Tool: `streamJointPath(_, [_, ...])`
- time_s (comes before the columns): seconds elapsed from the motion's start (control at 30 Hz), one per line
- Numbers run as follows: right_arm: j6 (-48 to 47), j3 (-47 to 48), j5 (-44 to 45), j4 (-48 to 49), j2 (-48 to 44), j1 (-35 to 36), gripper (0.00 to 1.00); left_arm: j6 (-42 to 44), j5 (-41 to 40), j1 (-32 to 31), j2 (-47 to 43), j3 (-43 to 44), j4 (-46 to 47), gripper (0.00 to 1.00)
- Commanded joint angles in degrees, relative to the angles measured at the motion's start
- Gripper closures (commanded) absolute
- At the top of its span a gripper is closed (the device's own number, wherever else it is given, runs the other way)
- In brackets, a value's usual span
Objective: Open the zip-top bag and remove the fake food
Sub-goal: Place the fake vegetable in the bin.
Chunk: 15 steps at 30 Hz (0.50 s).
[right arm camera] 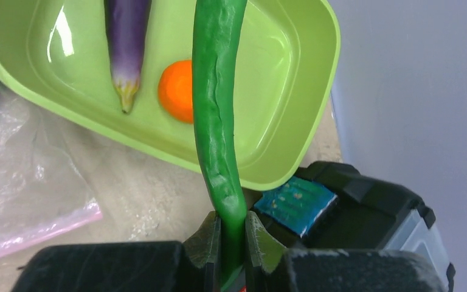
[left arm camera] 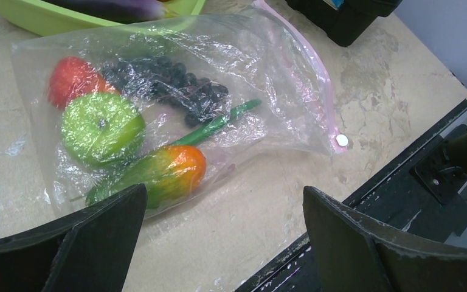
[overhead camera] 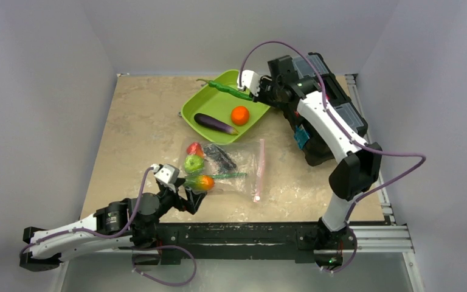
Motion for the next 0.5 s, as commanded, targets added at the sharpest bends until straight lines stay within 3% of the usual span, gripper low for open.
streamJointPath(0.0, [-2.63,3.18,3.44,5.65,2.63,1.98,1.00,-1.63,-1.36,-0.16,-0.03,0.88,-0.51,0.00])
streamJointPath(0.47, [-2.18,7.18,7.60,11.77,12.75,4.16,0.99,-3.07,-3.03,-0.16,-2.78,1.72,-5.15,0.00])
